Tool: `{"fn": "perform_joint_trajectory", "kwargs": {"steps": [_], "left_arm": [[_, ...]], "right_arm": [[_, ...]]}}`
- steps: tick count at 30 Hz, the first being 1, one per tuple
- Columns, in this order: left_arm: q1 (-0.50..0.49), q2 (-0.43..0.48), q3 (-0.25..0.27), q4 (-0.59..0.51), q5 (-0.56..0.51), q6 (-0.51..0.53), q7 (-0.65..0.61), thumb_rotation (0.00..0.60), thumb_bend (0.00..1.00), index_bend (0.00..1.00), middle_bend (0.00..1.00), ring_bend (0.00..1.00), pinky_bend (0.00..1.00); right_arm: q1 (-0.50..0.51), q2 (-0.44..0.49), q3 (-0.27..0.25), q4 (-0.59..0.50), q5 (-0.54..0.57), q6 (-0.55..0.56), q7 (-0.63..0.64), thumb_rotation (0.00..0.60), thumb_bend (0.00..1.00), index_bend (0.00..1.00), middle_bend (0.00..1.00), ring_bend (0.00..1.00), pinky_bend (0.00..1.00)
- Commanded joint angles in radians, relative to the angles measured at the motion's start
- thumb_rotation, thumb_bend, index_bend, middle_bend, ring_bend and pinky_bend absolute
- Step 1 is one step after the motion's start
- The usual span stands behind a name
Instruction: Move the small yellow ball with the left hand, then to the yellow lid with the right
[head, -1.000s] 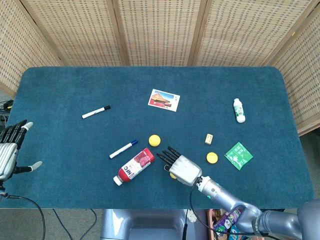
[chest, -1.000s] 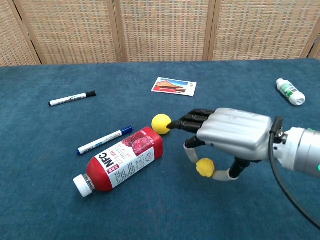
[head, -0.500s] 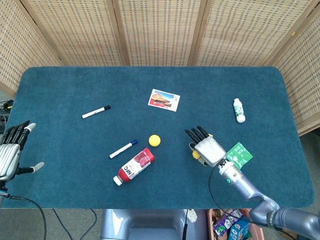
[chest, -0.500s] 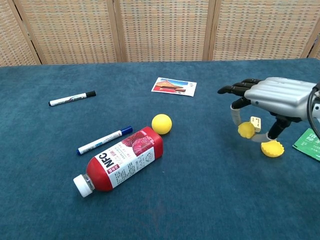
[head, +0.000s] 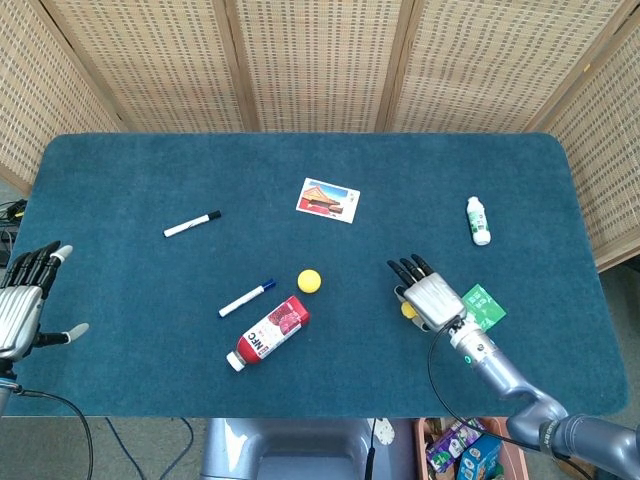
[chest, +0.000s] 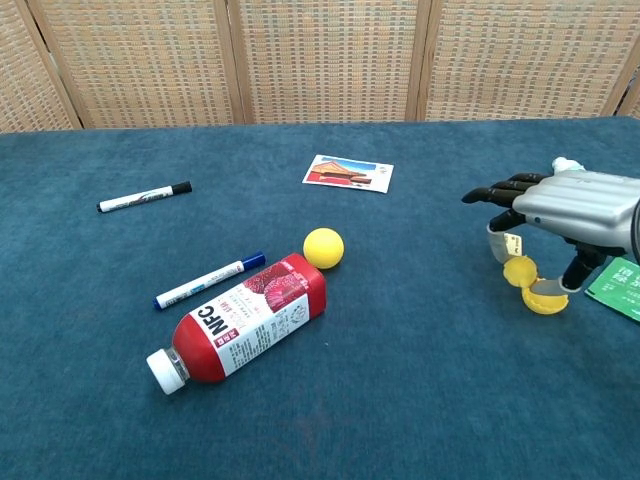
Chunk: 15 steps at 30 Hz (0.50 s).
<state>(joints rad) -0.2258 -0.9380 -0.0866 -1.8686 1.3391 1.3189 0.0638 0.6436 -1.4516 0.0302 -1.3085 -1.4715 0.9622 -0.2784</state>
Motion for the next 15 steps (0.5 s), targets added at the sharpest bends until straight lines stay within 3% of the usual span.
{"fn": "perform_joint_trajectory", "kwargs": {"steps": [1, 15], "left_arm": [[0.0, 0.0, 0.0, 0.0, 0.0, -0.001, 0.0, 0.6, 0.0, 0.0, 0.0, 0.0, 0.0], [0.0, 0.001, 0.003, -0.003, 0.001, -0.006, 0.002, 0.6, 0.0, 0.0, 0.0, 0.0, 0.0]], "right_arm": [[-0.005, 0.007, -0.002, -0.006, 0.008, -0.001, -0.004, 0.6, 0.29, 0.5, 0.0, 0.0, 0.0], [-0.014, -0.001, -0.016, 0.001, 0.022, -0.02, -0.026, 0.6, 0.29, 0.5, 0.0, 0.0, 0.0]]}}
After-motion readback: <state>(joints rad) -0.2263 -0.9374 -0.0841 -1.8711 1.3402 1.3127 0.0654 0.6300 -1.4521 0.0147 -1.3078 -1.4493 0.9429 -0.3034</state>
